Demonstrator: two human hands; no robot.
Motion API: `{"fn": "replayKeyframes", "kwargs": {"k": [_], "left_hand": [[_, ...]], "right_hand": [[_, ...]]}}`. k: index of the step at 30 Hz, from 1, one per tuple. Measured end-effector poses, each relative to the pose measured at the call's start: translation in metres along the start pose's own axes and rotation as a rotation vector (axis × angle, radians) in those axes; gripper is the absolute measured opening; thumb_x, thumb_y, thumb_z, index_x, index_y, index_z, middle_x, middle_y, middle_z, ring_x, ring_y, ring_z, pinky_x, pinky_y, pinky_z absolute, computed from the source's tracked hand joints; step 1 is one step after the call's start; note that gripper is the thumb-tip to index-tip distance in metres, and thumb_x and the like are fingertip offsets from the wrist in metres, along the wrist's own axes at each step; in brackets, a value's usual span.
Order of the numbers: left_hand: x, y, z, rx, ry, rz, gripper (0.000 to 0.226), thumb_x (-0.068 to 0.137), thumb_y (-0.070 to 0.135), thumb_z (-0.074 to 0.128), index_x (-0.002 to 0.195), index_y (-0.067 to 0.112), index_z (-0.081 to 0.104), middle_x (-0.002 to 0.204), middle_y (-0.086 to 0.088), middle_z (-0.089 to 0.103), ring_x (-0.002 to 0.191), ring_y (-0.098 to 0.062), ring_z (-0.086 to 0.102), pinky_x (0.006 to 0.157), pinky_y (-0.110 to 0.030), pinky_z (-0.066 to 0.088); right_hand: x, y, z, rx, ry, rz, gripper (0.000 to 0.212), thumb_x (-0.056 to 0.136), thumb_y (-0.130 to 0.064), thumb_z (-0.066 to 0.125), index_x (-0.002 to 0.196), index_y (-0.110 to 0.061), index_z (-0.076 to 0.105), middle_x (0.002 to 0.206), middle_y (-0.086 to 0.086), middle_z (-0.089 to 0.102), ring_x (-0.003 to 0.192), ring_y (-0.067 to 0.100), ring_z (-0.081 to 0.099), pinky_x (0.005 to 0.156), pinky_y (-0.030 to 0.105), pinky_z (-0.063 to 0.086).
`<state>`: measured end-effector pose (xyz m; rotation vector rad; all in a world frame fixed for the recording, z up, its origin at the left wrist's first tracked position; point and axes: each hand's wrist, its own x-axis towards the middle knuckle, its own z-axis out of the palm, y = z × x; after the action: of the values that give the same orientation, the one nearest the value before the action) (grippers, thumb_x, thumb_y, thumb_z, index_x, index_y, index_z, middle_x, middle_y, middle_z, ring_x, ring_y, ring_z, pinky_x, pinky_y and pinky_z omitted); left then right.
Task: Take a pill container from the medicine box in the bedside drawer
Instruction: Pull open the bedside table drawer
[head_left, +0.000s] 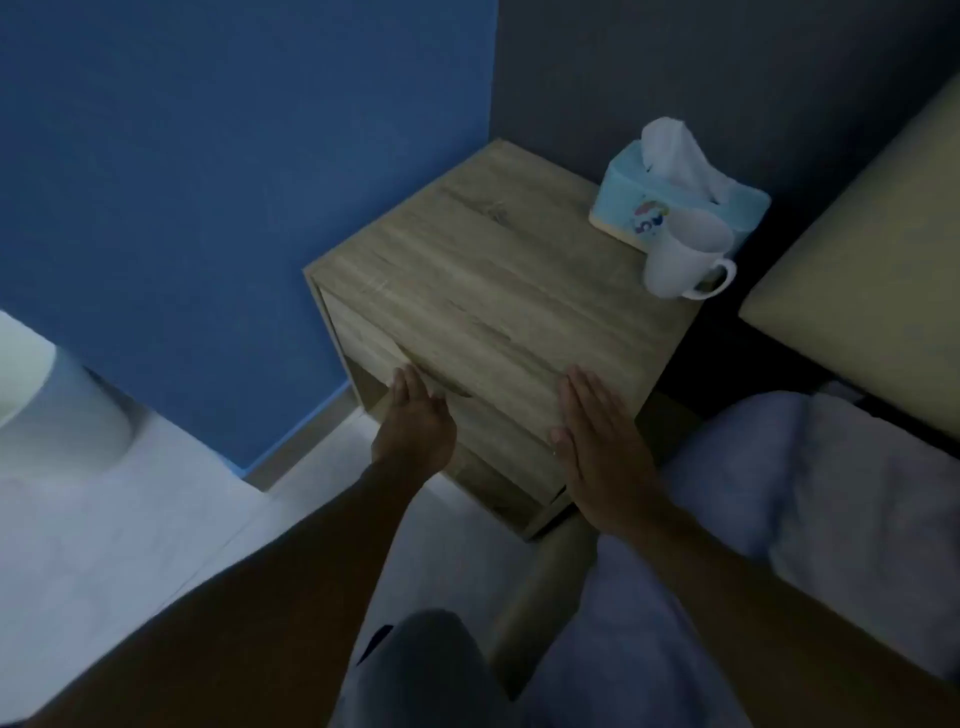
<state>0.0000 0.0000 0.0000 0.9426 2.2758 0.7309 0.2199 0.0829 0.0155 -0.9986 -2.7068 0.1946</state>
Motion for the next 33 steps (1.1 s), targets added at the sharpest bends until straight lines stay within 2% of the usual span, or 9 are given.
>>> {"fn": "replayKeyframes", "kwargs": {"k": [3,6,10,14,19,23,26,30,33], "left_hand": [[0.009,0.006,0.004,-0.129,0.072,-0.024,0.071,0.101,0.043,0.03,0.156,0.009,0.001,0.165,-0.016,0.005,0.152,-0.032,0.01,0.122,-0.046,0.019],[0.017,0.011,0.008,-0.216,0.087,-0.009,0.071,0.101,0.037,0.036,0.155,0.006,0.002,0.163,-0.019,0.013,0.149,-0.036,0.022,0.118,-0.052,0.029],[0.024,0.009,0.014,-0.284,0.053,-0.062,0.09,0.097,0.039,0.048,0.154,0.009,-0.015,0.165,-0.016,0.004,0.149,-0.036,0.019,0.119,-0.047,0.026],[0.027,0.007,0.017,-0.378,0.058,-0.088,0.101,0.091,0.043,0.058,0.154,0.012,-0.014,0.164,-0.015,0.011,0.147,-0.038,0.023,0.117,-0.052,0.029],[0.018,0.006,0.016,-0.385,0.07,-0.119,0.103,0.091,0.051,0.054,0.153,0.013,-0.019,0.164,-0.014,0.01,0.147,-0.037,0.024,0.117,-0.049,0.03],[0.003,-0.011,0.006,-0.438,0.028,-0.161,0.096,0.093,0.042,0.053,0.153,0.021,-0.019,0.156,-0.02,0.028,0.13,-0.039,0.048,0.099,-0.045,0.049],[-0.014,-0.03,-0.004,-0.448,0.013,-0.172,0.093,0.095,0.037,0.054,0.152,0.024,-0.018,0.149,-0.019,0.039,0.107,-0.025,0.057,0.08,-0.033,0.052],[-0.037,-0.053,-0.016,-0.417,0.008,-0.178,0.092,0.095,0.039,0.054,0.151,0.028,-0.018,0.15,-0.017,0.037,0.113,-0.031,0.061,0.084,-0.045,0.06],[-0.052,-0.068,-0.025,-0.387,-0.013,-0.193,0.093,0.095,0.041,0.052,0.15,0.028,-0.022,0.153,-0.018,0.034,0.106,-0.033,0.065,0.072,-0.039,0.062]], "right_hand": [[0.003,0.002,0.0,-0.019,-0.018,0.015,0.058,0.103,-0.035,0.03,0.151,-0.001,0.035,0.161,0.014,0.03,0.151,0.028,0.025,0.12,0.048,0.026],[0.002,0.003,0.003,-0.051,-0.045,0.014,0.059,0.104,-0.035,0.031,0.152,-0.003,0.032,0.162,0.012,0.027,0.152,0.025,0.021,0.12,0.047,0.024],[0.001,0.003,0.004,-0.049,-0.026,0.03,0.06,0.103,-0.036,0.032,0.153,-0.003,0.031,0.163,0.012,0.026,0.152,0.025,0.021,0.121,0.046,0.023],[0.002,0.002,0.005,-0.055,-0.016,0.033,0.06,0.103,-0.037,0.03,0.152,-0.003,0.032,0.162,0.012,0.029,0.151,0.025,0.024,0.121,0.046,0.023],[0.001,0.002,0.006,-0.066,-0.01,0.036,0.06,0.102,-0.037,0.031,0.152,-0.004,0.032,0.162,0.012,0.03,0.151,0.026,0.025,0.123,0.043,0.021],[0.001,0.002,0.005,-0.067,-0.014,0.039,0.06,0.102,-0.038,0.029,0.152,-0.004,0.033,0.161,0.013,0.031,0.15,0.027,0.027,0.122,0.045,0.024],[0.001,0.001,0.003,-0.073,-0.032,0.042,0.062,0.102,-0.042,0.026,0.153,-0.005,0.031,0.162,0.013,0.028,0.151,0.027,0.024,0.124,0.041,0.017],[0.003,-0.004,-0.002,-0.101,-0.055,0.048,0.068,0.101,-0.048,0.025,0.152,-0.004,0.032,0.161,0.014,0.029,0.15,0.028,0.025,0.123,0.04,0.016],[0.002,-0.006,-0.006,-0.118,-0.091,0.048,0.072,0.099,-0.051,0.023,0.153,-0.004,0.029,0.162,0.015,0.027,0.151,0.03,0.024,0.123,0.043,0.018]]}}
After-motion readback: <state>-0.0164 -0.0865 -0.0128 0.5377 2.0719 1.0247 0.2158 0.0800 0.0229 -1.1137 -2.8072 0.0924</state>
